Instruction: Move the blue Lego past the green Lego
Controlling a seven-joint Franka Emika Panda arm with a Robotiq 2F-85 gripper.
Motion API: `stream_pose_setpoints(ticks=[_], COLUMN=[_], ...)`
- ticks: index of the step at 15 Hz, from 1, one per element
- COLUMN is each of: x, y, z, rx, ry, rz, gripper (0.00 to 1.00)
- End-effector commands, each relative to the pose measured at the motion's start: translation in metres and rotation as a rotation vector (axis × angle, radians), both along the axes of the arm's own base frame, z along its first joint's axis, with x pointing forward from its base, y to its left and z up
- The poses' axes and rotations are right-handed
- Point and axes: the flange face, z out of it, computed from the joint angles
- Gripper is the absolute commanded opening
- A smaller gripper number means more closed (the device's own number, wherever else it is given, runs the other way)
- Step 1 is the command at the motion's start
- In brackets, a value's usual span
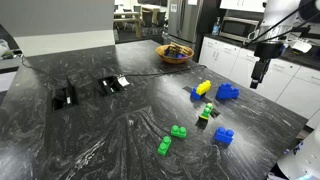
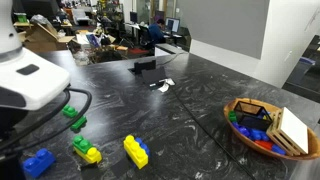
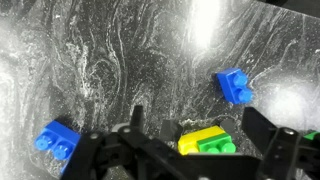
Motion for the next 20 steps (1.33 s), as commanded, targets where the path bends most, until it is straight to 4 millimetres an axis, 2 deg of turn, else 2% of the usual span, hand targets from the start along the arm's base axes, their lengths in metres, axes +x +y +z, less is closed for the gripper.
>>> stream_pose_setpoints(ticks=[1,9,13,16,19,20], x=[0.000,0.000,0.021,0.045,0.069,0.057], y=[0.000,0.000,0.031,0.057,0.069,0.067], z=[0.000,0.000,-0.018,-0.039,-0.054,-0.055], rx=[0.000,0.000,-0.048,-0.100,-0.106,-0.106], ry=[0.001,0.001,0.045,0.072,0.016,0.035], rz=[0.000,0.000,0.100,0.117,0.028,0.081], gripper=[1.00,1.00,1.00,1.00,1.00,1.00])
